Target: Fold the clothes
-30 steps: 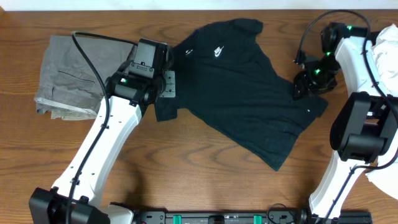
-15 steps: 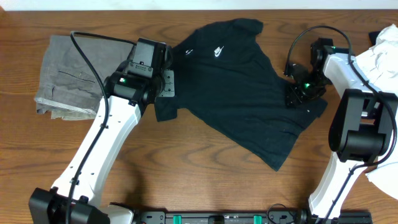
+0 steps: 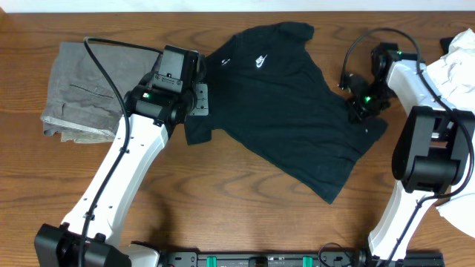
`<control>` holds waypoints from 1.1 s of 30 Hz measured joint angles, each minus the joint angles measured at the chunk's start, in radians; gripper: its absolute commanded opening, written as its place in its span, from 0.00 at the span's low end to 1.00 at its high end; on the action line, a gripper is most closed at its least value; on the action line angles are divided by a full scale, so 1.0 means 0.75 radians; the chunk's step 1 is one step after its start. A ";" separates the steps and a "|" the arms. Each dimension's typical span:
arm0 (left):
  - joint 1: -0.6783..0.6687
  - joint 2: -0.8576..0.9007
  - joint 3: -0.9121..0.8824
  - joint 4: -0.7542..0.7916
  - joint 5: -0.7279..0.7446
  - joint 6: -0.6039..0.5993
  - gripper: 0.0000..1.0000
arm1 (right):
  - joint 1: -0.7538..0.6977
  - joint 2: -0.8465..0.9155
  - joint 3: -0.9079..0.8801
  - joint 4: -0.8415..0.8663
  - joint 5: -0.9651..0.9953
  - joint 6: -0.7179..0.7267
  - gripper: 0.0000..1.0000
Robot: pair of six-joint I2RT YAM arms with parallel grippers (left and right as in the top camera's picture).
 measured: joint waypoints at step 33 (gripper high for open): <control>0.000 0.000 0.000 -0.010 0.000 0.001 0.44 | -0.100 0.067 0.078 0.448 0.168 0.022 0.13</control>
